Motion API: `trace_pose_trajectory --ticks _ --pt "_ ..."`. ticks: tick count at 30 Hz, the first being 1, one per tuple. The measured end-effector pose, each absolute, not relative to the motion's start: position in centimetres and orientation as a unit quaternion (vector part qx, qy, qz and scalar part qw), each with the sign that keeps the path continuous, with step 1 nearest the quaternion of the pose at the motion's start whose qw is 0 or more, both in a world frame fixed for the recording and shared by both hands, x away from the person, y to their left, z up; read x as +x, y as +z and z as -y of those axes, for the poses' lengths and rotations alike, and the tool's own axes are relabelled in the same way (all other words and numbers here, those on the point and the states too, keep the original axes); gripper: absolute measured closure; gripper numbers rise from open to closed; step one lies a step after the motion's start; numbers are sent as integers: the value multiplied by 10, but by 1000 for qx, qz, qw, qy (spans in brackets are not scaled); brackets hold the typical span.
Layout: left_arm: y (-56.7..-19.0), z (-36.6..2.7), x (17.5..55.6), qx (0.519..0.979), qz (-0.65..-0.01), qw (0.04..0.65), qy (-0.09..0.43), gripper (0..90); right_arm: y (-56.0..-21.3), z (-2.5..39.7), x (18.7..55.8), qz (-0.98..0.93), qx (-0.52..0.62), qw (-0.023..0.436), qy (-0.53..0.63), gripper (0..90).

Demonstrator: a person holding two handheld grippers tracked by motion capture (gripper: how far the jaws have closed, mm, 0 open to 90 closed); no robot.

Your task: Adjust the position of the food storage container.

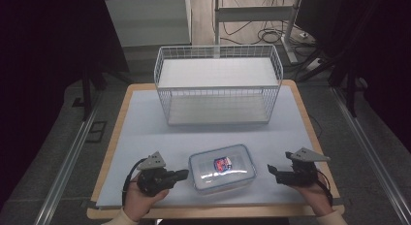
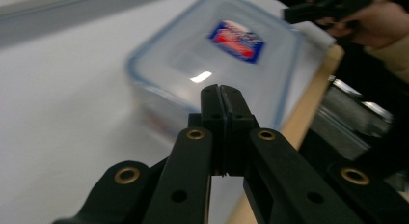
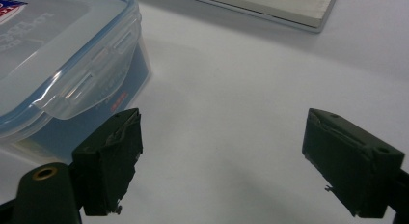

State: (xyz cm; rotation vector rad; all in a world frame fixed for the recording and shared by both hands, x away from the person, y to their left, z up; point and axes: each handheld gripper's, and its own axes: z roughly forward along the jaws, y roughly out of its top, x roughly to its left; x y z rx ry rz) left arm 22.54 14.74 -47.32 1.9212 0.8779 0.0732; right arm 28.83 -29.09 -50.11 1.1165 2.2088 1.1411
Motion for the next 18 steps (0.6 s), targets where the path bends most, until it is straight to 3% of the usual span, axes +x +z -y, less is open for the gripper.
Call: trace_pose_trajectory --ticks 18 --pt "-491 -87 209 850 -290 439 -14 899 -503 293 290 -794 405 212 401 146"
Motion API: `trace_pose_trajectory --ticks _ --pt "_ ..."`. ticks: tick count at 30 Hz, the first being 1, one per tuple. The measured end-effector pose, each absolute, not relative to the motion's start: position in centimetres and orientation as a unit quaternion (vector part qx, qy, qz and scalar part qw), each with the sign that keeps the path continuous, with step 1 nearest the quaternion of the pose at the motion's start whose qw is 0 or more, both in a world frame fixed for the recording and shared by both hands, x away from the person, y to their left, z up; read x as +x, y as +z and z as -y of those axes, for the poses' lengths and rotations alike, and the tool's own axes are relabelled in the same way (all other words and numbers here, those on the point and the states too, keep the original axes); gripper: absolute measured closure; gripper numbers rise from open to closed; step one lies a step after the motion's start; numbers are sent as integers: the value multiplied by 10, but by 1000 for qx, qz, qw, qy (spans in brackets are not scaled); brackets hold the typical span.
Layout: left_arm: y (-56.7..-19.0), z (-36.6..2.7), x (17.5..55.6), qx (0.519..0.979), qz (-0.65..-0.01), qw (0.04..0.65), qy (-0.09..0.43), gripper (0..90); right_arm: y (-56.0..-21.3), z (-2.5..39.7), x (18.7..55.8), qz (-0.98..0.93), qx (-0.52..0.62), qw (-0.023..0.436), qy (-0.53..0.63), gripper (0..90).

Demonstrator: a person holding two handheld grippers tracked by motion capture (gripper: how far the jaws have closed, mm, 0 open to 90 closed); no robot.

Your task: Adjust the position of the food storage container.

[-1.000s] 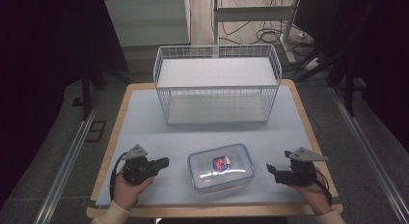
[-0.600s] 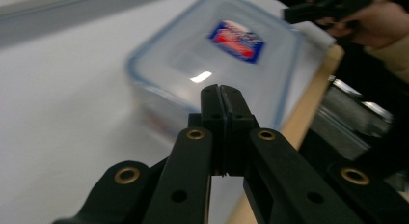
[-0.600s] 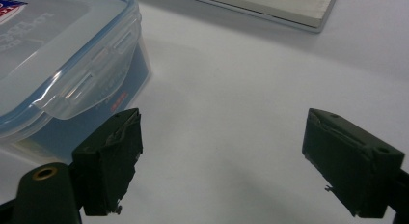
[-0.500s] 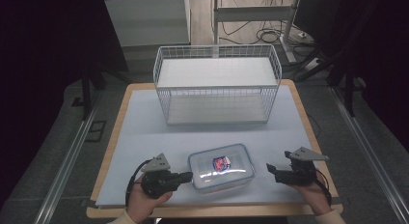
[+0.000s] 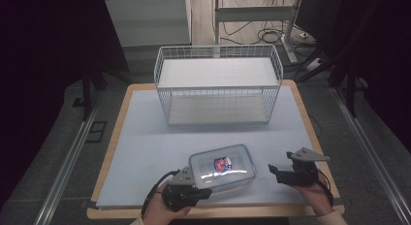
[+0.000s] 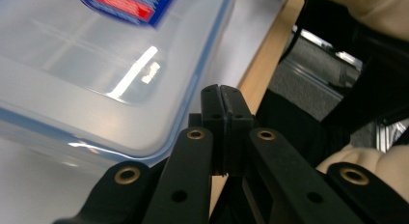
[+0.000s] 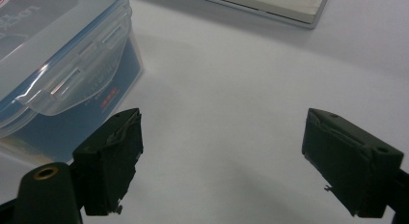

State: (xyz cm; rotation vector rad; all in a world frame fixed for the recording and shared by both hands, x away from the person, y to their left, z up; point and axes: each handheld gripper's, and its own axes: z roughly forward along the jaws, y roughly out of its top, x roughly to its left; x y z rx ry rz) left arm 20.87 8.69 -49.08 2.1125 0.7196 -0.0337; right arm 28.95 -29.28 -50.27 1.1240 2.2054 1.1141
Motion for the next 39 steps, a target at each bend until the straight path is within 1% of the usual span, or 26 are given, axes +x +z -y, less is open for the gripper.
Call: trace_pose_trajectory --ticks 4,9,11,15,19,25,31,39 --pt "-499 -79 207 865 -275 420 -20 898 -502 292 289 -795 403 213 401 146" --pt "-506 -78 212 863 -289 414 -16 899 -503 291 289 -797 402 212 398 146" --pt "-507 -79 214 864 -287 413 -23 900 -504 291 289 -796 404 212 398 146" --pt "-507 -77 212 868 -285 407 -9 900 -503 293 289 -794 407 212 399 147" --pt "-508 -79 213 868 -287 405 -7 900 -503 292 289 -796 404 212 399 147" --pt "-510 -91 220 862 -309 402 5 900 -503 292 289 -795 404 212 399 147" --pt "-513 -100 229 856 -324 404 4 900 -504 291 289 -797 403 211 398 147" --pt "-514 -106 234 853 -328 406 2 900 -504 291 289 -797 403 211 398 147"
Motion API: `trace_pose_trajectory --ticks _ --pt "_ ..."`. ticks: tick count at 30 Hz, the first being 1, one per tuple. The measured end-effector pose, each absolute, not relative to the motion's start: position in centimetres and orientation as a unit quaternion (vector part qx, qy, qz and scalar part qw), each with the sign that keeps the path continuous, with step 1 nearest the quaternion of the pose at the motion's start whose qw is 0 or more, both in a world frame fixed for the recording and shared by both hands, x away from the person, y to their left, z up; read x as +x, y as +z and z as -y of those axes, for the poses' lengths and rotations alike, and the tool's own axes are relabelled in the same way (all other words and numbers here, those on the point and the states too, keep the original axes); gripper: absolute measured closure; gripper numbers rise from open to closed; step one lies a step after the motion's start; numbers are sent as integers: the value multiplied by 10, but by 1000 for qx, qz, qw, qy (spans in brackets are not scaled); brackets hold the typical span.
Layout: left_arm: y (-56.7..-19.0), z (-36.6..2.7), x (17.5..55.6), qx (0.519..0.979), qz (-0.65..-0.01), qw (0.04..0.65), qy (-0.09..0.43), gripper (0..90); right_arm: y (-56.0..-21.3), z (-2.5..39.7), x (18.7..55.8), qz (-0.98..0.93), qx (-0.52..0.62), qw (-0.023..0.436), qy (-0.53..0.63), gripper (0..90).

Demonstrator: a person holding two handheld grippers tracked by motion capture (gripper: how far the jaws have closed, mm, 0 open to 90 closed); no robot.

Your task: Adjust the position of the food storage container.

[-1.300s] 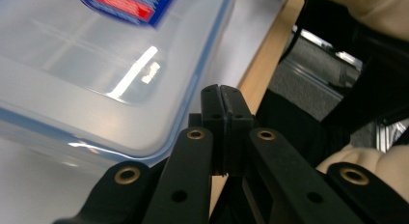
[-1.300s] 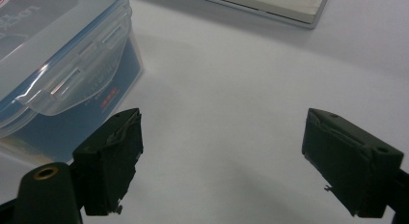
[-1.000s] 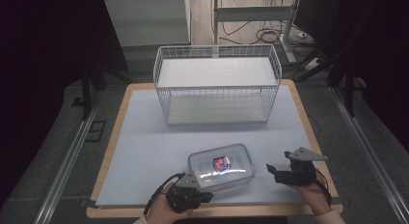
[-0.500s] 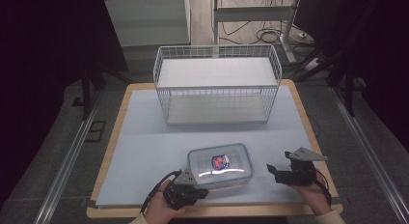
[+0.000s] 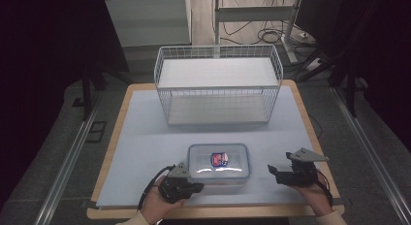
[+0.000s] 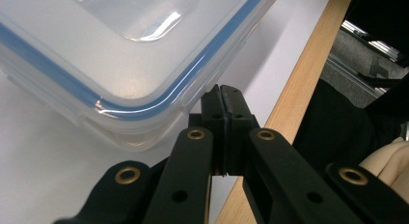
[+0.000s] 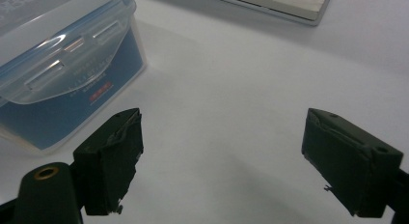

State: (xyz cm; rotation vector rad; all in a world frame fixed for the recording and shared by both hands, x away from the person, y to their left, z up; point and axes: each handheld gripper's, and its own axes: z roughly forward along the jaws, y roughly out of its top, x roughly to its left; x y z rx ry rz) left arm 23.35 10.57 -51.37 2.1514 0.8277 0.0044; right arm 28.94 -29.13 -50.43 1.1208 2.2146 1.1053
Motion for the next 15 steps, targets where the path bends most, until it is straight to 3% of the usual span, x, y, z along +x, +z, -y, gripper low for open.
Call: trace_pose_trajectory --ticks 10,15 --pt "-496 -114 217 829 -320 458 -26 897 -503 292 288 -795 400 213 404 147" --pt "-481 -135 219 801 -343 490 -4 892 -503 293 289 -794 401 214 403 147"
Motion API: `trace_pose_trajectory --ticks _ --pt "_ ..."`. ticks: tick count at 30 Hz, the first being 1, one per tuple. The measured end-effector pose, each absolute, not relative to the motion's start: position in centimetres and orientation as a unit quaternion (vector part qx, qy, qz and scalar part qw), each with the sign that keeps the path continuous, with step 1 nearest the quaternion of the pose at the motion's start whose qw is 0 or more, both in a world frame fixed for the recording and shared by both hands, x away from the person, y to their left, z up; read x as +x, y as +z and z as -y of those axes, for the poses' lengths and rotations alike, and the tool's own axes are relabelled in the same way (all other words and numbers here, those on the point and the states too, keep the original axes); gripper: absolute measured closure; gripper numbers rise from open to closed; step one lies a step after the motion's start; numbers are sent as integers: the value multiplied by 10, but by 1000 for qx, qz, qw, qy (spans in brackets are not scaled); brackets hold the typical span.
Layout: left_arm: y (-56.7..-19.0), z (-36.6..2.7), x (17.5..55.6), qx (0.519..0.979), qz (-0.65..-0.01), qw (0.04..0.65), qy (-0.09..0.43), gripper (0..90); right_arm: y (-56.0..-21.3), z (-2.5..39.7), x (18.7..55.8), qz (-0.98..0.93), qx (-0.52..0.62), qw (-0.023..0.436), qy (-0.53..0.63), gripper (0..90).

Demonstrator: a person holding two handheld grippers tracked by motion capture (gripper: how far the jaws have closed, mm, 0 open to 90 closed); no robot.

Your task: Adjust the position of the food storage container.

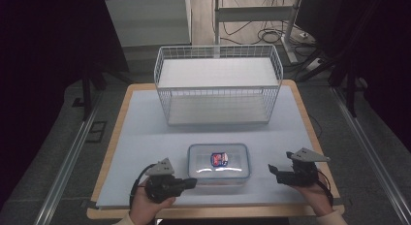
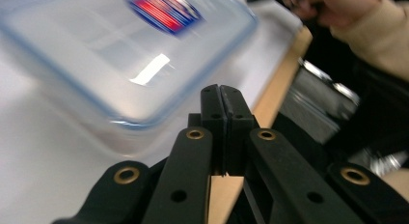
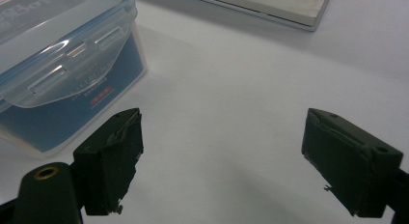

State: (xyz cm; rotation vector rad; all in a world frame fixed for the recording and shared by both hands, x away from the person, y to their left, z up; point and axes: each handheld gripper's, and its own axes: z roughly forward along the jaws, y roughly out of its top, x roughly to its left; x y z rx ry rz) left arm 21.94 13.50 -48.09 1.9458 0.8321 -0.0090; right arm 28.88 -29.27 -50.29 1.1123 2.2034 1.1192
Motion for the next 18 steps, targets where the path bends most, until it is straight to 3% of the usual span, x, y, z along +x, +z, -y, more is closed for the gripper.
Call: trace_pose_trajectory --ticks 7,13,18 --pt "-484 -182 240 756 -432 487 59 797 -502 293 288 -792 400 218 407 147" --pt "-502 -201 256 725 -510 458 65 340 -503 293 289 -791 399 217 410 147" --pt "-505 -203 260 725 -516 452 58 252 -503 292 289 -793 395 215 410 146"
